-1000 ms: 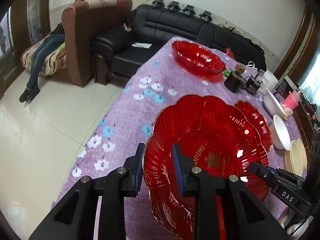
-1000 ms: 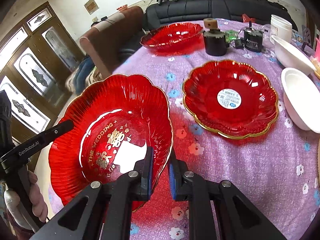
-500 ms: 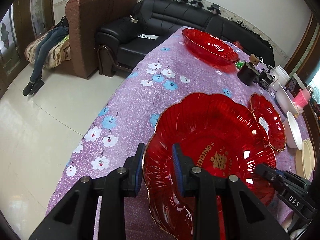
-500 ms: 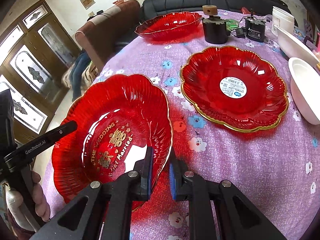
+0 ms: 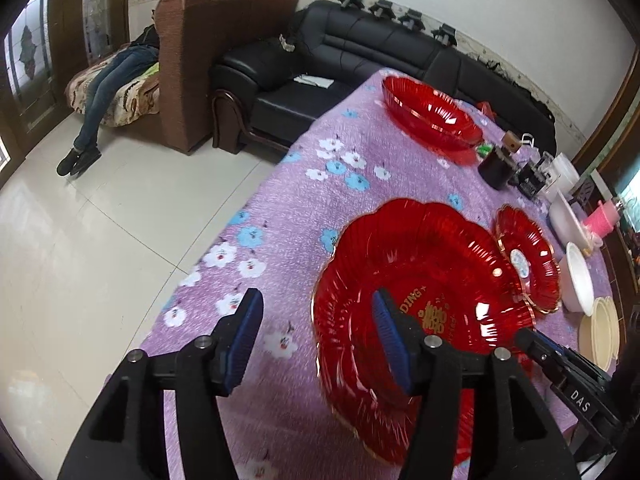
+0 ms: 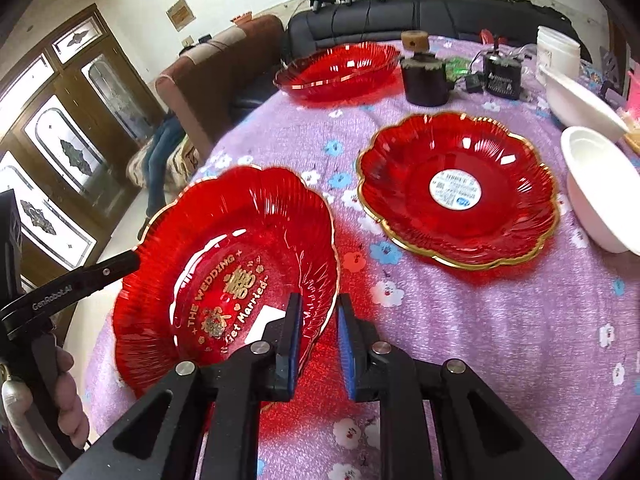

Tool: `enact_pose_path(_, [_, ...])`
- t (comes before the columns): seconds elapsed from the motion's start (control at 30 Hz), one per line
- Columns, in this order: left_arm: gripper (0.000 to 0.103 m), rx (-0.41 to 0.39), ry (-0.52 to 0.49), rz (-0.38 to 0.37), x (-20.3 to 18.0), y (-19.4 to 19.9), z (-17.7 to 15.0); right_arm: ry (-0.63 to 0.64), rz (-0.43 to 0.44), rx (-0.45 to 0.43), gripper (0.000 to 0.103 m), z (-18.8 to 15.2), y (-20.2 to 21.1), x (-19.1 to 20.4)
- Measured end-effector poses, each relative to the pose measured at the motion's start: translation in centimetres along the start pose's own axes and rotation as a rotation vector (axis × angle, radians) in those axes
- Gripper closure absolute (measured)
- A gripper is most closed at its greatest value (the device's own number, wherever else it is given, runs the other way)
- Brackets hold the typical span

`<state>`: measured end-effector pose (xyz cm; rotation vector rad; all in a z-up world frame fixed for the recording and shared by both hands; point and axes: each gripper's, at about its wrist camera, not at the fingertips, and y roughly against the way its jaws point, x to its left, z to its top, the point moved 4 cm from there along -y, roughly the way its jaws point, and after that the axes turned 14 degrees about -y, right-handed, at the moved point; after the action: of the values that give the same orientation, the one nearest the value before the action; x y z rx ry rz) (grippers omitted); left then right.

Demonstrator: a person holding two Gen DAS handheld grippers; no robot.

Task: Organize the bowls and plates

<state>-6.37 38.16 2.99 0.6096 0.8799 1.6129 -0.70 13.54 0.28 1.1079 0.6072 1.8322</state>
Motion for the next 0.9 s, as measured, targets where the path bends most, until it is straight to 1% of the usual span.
enact_pose_path(0.1, [0.041, -0.037, 0.006, 0.002, -0.2, 2.1, -0.3, -0.008, 0.009, -0.028, 0.084, 0.0, 1.5, -0.5])
enact_pose_path(0.23, [0.038, -0.077, 0.001, -0.010, -1.1, 4.6, -0.6, -0.023, 0.022, -0.055, 0.084, 0.0, 3.5, -1.2])
enact_pose_path(0.43, [0.033, -0.124, -0.025, -0.035, -3.4, 7.9, -0.5, -0.042, 0.027, -0.083, 0.084, -0.3, 6.0, -2.7])
enact_pose_path(0.63, [0.026, -0.167, -0.076, -0.059, -6.2, 11.0, -0.3, -0.057, 0.034, -0.115, 0.084, -0.2, 8.3, -4.2])
enact_pose_path(0.83, [0.014, -0.213, -0.128, -0.091, -8.8, 14.4, 0.2, -0.071, 0.030, -0.145, 0.084, 0.0, 10.0, -5.9])
enact_pose_path(0.9, [0.009, -0.244, -0.153, -0.088, -9.6, 15.5, 0.6, -0.078, 0.030, -0.154, 0.084, 0.2, 10.4, -6.5])
